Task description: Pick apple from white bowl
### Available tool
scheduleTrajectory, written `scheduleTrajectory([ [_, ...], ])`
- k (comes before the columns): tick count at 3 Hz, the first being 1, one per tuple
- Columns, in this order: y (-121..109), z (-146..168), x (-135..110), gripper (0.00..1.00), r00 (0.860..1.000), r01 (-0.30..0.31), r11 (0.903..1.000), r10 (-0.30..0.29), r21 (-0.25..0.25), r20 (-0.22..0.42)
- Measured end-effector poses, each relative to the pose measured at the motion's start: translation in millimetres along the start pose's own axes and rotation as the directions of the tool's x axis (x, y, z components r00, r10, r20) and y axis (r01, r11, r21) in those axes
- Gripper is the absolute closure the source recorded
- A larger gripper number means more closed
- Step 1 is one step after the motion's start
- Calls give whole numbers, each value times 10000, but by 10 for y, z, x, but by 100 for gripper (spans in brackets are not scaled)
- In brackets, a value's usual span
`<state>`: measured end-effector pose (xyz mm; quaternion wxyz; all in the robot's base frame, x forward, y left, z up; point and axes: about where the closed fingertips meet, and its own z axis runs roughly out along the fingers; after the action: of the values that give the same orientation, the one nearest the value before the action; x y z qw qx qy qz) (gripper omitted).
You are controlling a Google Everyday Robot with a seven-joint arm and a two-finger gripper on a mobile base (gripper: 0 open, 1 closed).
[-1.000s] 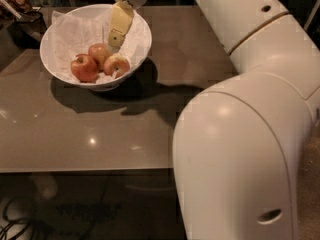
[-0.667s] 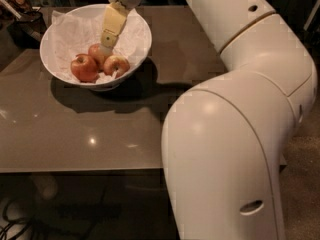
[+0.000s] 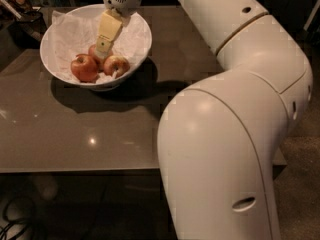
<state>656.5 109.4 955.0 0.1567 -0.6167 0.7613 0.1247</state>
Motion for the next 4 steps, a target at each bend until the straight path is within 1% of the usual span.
scheduleTrajectory([
  [2,64,62,48,10,9986,-508,9984,504,-231,-166],
  [3,73,60,55,6,9975,-665,9975,660,-230,-244],
  [4,64,61,57,11,9960,-850,9961,843,-250,-280],
])
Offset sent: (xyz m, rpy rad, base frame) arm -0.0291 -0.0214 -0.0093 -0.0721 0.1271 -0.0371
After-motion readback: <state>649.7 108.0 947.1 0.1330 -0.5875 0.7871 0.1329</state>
